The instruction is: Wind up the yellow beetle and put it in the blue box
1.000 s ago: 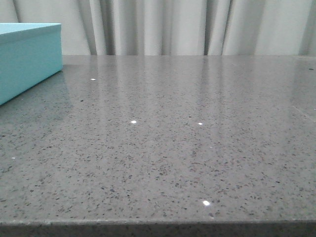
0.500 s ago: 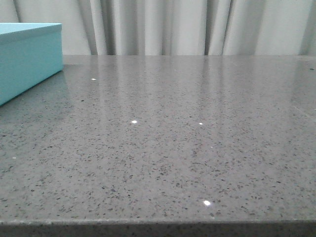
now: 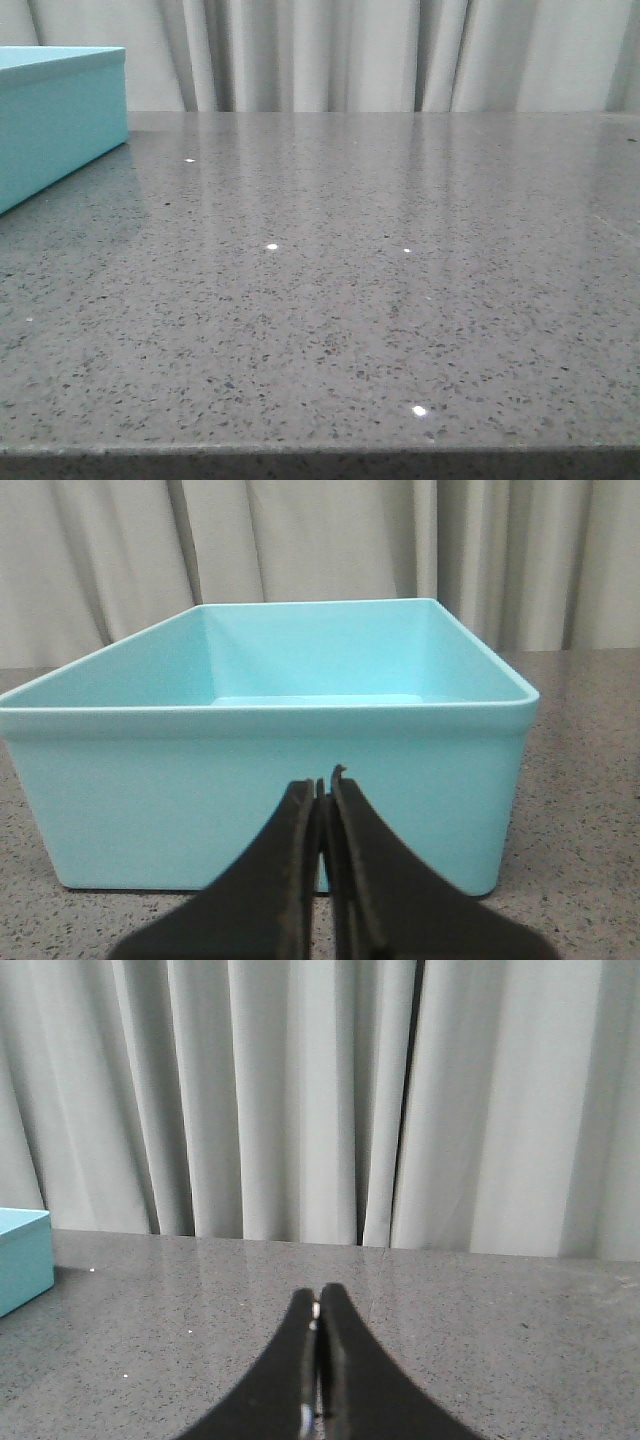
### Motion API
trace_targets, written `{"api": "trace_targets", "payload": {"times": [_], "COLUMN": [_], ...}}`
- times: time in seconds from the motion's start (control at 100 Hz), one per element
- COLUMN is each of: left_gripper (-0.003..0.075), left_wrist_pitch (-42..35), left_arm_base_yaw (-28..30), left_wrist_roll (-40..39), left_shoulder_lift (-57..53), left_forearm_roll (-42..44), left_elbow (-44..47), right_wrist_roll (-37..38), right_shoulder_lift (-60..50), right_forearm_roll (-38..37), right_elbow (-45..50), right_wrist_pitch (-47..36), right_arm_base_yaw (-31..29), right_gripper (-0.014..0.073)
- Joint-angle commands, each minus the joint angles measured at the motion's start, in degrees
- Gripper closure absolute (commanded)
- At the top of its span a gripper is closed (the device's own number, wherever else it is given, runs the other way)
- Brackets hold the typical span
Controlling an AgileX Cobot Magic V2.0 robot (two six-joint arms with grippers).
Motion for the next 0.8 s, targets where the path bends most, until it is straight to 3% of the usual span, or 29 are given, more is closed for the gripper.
{"api": "trace_targets", "payload": {"times": [0.0,0.54,0.79], "left_gripper": [0.0741,0.0741,0.0741], "left_wrist_pitch": [-4.45,-4.45,-4.45], "left_arm_base_yaw": [-0.43,-0.43,-0.43], "left_wrist_roll": [-0.72,-0.72,-0.72], "left_shoulder_lift": [-1.82,-1.82,-1.82], "left_forearm_roll": [-0.43,-0.43,-0.43], "left_elbow": [2.53,2.53,2.53], "right_wrist_roll": [-0.53,-0.59,-0.59], "right_shoulder_lift": [0.46,0.46,0.46], "right_forearm_roll": [-0.99,-2.35,0.44], "right_elbow": [-1.29,-1.03,3.83], "right_wrist_pitch": [-4.38,-4.82,-7.9], "right_arm_base_yaw": [-0.24,-0.24,-1.51], "right_gripper": [0.0661,0.0661,0.0661]}}
